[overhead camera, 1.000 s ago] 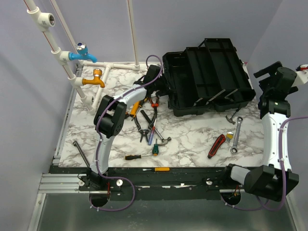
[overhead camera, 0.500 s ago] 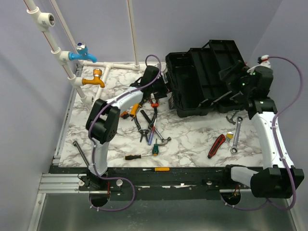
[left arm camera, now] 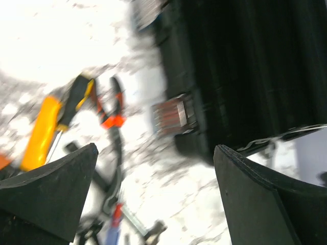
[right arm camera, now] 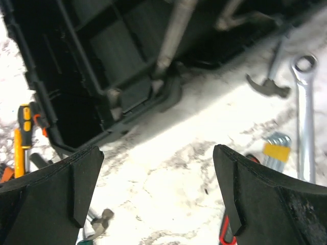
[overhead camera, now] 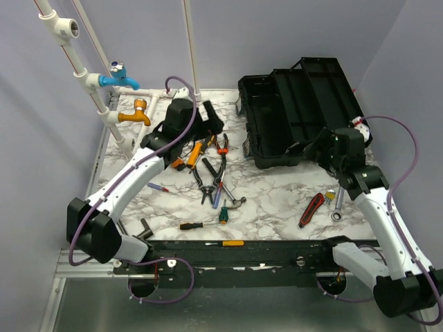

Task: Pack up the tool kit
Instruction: Open the toolbox at the center of the board, then pick up the knife at the center of the board.

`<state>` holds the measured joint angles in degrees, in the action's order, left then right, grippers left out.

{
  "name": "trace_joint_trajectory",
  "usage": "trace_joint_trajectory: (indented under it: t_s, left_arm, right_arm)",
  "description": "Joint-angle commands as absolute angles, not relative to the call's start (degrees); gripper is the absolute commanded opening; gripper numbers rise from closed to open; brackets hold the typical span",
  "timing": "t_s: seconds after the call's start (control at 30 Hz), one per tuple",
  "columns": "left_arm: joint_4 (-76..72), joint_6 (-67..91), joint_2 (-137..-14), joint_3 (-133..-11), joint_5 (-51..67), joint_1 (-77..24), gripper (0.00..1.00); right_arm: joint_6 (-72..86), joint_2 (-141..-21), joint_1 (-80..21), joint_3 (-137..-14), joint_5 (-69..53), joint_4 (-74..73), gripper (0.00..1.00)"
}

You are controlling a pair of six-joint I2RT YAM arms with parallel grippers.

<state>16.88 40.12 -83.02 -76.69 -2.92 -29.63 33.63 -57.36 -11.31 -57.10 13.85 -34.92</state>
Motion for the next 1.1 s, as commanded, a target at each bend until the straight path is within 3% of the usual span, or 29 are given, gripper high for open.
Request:
trace_joint_trajectory:
  t_s: [0.0,0.43,0.87,1.0,1.07]
  left_arm:
    - [16.78,38.02,-75.54,-62.88,-6.91,-28.73,0.98]
    - [-1.60,36.53,-53.20,-33.90,-0.04,-28.74,0.98]
    - [-8.45,29.71,-44.89,-22.91,2.26,-28.85,0.98]
    - [-10.93,28.55,-44.54,-21.39,3.04,-28.83,0.98]
    - [-10.99,28.09,-44.56,-21.37,3.01,-28.83,0.99]
  right_arm:
    - [42.61,-51.68,-11.51,-50.64,21.84,-44.90,1.00]
    - [59.18,-57.18,-11.45,-41.82,21.64,-49.56,1.00]
    - [62.38,-66.18,-11.49,-33.98,20.79,-40.41,1.00]
    - [62.72,-68.52,-11.49,-31.84,20.04,-37.50,0.94]
    - [63.22,-68.90,-11.51,-31.38,20.16,-37.25,0.82]
